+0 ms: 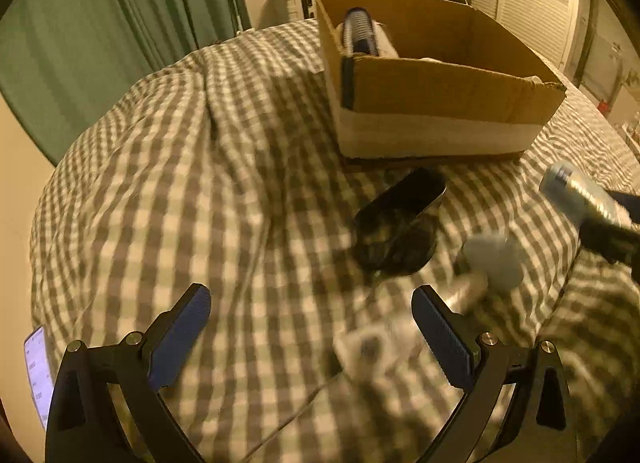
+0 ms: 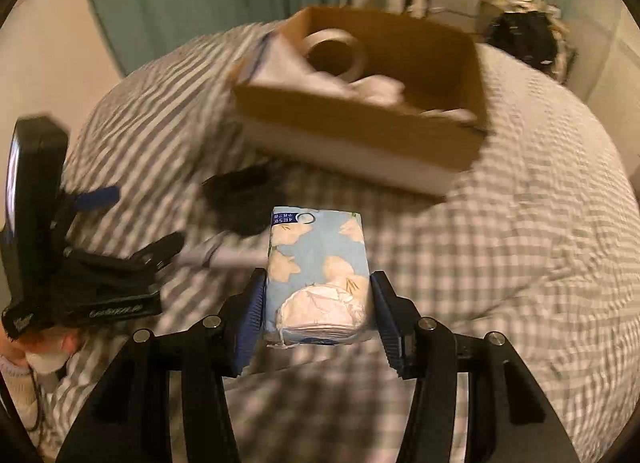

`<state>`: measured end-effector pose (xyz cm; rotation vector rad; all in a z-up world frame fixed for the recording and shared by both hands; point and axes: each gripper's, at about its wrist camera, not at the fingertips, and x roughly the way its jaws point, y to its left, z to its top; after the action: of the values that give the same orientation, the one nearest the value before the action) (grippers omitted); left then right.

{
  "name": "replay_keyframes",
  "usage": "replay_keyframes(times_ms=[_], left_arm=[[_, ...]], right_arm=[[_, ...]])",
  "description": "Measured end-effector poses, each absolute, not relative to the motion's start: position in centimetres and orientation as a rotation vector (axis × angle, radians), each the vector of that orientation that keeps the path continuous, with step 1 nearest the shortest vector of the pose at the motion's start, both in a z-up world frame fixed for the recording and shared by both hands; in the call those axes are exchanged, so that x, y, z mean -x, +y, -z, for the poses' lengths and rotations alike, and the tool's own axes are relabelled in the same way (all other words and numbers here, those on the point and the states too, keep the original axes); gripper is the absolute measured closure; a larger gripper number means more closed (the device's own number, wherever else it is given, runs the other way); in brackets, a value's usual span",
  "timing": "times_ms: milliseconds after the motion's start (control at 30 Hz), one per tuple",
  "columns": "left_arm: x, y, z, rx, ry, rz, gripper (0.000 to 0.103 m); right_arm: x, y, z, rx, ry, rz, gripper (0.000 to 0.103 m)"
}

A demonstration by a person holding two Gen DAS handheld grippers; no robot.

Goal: Organize objects
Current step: 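Move both tools back and grasp the blue tissue pack with the right tool, then grasp the black phone stand with the left tool while the right tool holds the tissue pack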

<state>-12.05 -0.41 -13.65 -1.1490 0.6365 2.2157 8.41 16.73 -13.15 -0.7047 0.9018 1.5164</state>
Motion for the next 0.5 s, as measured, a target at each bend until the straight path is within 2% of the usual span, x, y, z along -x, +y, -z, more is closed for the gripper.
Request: replay_keyframes(times_ms=[333, 467, 500], left_arm=[[14.1, 3.8, 15.7, 1.148, 0.605, -2.162, 0.000], [14.6, 4.7, 16.8, 1.162, 0.608, -2.120, 0.010], [14.6, 5.0, 16.9, 1.156, 0.609, -2.105, 0.015]], right_arm=[[-11.1, 19.2, 15.5, 0.621, 0.939, -1.394, 0.052], [-11.1, 20.1, 16.4, 0.619, 0.963, -1.392, 0.052], [-11.0, 20.3, 16.6, 0.625, 0.969, -1.391, 0.052]])
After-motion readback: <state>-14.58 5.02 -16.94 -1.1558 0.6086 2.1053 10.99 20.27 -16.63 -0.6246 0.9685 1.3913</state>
